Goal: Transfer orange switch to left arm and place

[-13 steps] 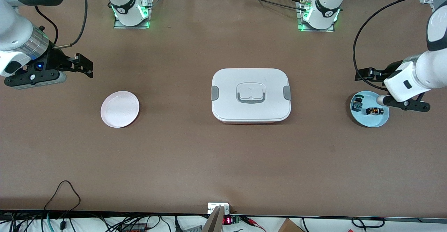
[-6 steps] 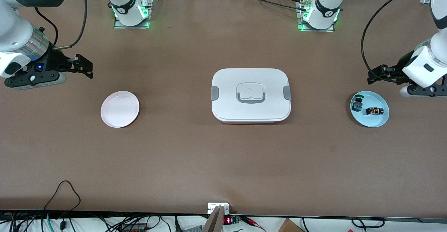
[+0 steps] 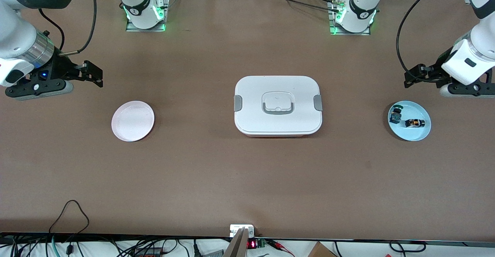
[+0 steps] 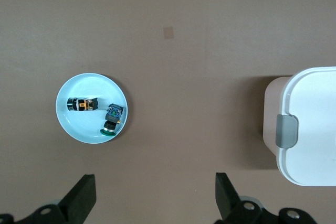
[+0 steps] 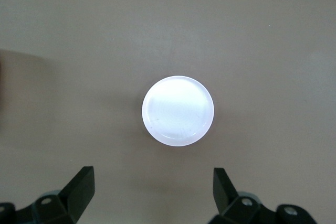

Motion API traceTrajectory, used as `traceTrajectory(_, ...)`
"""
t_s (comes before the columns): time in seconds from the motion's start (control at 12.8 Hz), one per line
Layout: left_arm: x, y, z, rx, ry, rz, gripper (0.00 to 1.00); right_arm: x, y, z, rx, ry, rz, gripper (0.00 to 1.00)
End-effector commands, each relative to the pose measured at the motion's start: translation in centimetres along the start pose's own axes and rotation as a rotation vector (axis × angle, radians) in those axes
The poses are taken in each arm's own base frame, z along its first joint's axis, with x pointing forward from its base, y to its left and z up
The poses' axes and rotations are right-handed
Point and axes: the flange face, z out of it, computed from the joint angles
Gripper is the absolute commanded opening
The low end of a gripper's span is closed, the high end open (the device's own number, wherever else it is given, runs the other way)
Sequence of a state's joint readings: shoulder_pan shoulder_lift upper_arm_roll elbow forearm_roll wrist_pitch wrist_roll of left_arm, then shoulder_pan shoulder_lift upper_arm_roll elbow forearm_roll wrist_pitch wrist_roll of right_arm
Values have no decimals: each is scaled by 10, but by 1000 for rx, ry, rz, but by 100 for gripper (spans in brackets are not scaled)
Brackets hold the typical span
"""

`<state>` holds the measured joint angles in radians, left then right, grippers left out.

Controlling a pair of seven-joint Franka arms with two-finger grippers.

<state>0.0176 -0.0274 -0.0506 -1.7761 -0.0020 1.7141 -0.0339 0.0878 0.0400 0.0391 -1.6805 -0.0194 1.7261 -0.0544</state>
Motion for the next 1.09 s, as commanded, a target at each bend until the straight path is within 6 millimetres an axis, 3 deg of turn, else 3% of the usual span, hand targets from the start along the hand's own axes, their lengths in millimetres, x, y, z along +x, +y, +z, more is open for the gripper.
traceTrajectory(0.0, -9, 3, -4, -22, 18, -3, 100, 1, 2, -4, 10, -4, 10, 100)
traceTrajectory(1.01, -8, -7, 5, -21, -24, 11, 100, 3, 4, 0, 11, -10, 14, 100)
